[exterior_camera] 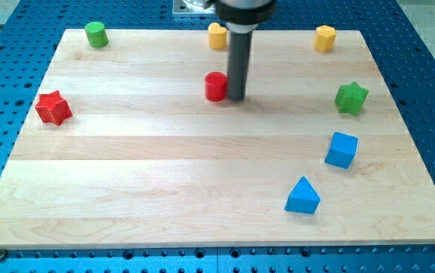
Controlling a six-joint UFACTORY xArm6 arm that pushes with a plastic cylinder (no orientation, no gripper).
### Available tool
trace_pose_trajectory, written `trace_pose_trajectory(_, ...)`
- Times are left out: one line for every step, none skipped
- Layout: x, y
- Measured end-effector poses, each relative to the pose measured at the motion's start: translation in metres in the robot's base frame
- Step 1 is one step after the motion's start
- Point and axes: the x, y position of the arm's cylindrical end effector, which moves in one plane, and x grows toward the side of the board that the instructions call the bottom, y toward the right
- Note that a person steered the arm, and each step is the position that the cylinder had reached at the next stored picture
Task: Slide the red circle to the bottom left side of the board
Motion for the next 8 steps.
trace_pose_trajectory(-0.01, 0.03)
trace_pose_trajectory(-0.05, 0.049)
trace_pose_trajectory(-0.031, -0.027)
trace_pose_trajectory(0.037, -0.104)
trace_pose_trajectory(0.055, -0.115)
trace_pose_trajectory(0.08, -0.138)
trace_pose_trajectory(0.12, -0.178)
trace_pose_trajectory(0.122, -0.164)
